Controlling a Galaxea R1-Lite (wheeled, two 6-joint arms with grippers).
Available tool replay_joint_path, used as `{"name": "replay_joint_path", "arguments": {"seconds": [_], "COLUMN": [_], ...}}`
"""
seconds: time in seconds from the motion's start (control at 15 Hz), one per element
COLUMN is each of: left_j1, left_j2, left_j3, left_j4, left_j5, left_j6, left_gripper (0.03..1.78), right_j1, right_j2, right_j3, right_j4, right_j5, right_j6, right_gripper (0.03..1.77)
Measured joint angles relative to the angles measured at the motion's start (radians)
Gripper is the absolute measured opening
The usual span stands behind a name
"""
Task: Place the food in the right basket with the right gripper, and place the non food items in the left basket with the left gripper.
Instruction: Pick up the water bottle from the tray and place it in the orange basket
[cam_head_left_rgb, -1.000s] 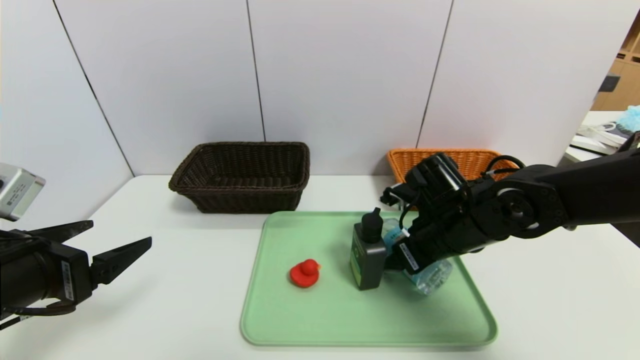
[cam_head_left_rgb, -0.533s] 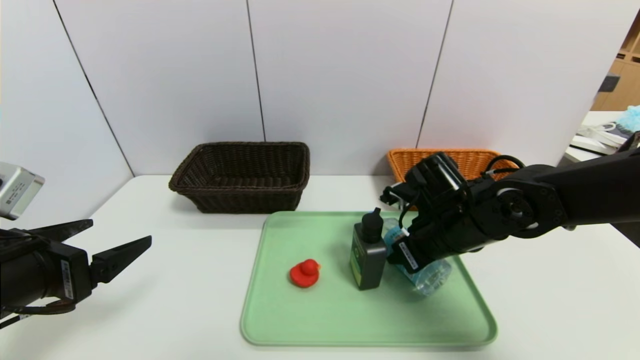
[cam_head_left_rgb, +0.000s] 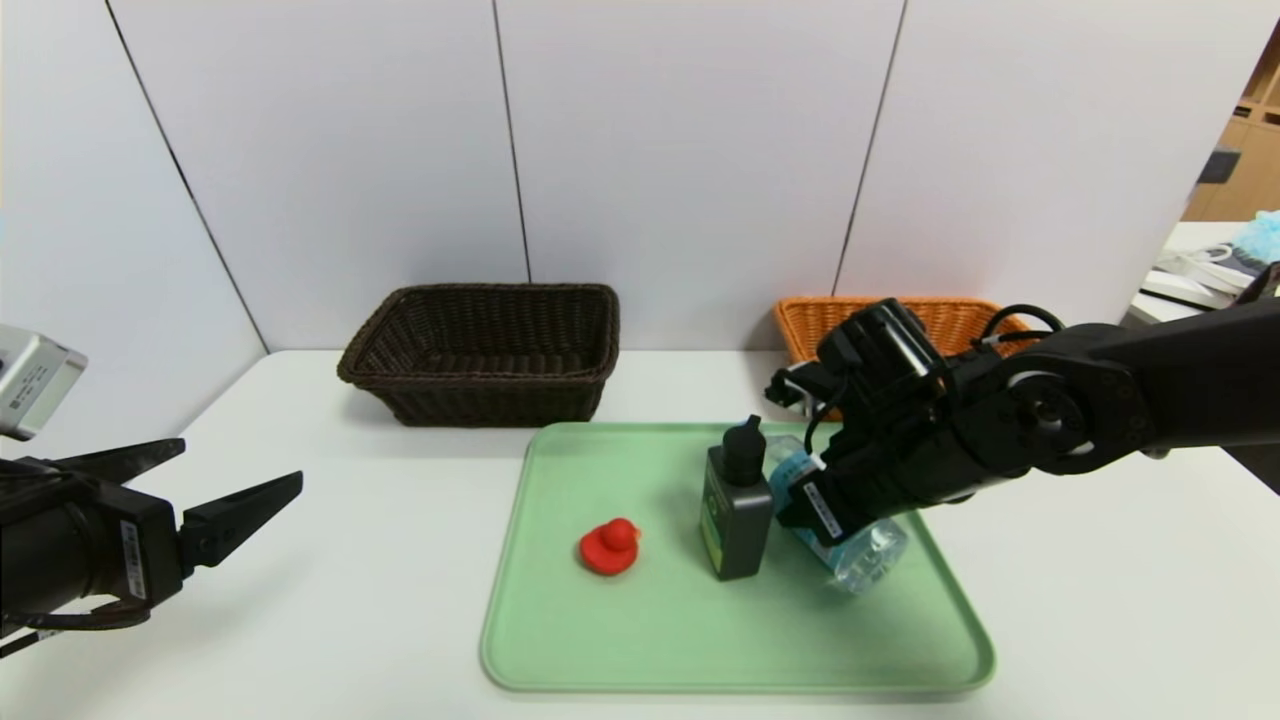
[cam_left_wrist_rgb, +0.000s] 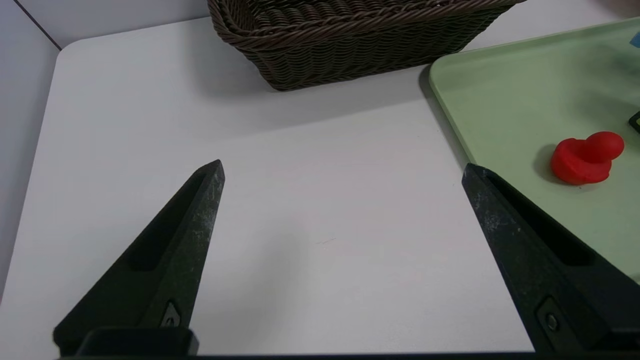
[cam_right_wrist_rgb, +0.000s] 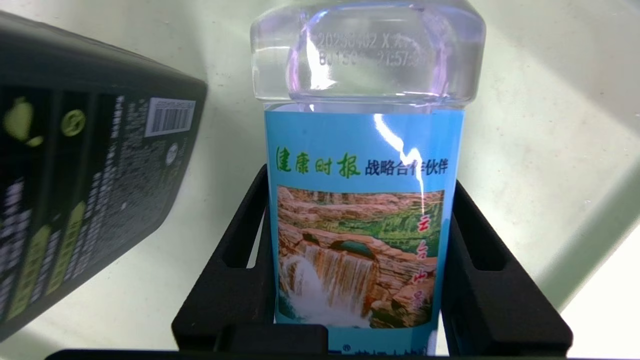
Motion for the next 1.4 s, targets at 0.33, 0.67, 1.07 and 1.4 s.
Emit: {"name": "replay_joint_path", "arguments": {"seconds": [0.33,0.67,1.07,1.4], "left_j1": [0.0,0.0,0.0,0.0], "left_j2": [0.0,-0.007,-0.01,-0.011], "left_j3": [-0.003,-0.001,0.003,0.004], "left_j4": [0.0,0.0,0.0,0.001], "left_j5": [0.001,0.002,0.001,0.002], "left_j6": [0.0,0.0,0.0,0.0], "left_gripper": [1.69,1.69,1.69,1.69], "right_j1": [0.001,0.002,0.008,0.012], "right_j2": [-0.028,-0.052,-0.153,-0.187], "right_j3": [0.008,0.024,-0.021,-0.191], "right_j4": [0.004,-0.002,0.008,0.01], "right_j5": [0.004,0.005,0.009,0.008], "right_j6": [0.001,0.001,0.023,0.08], "right_gripper": [0.85,0.85,0.85,0.85]}}
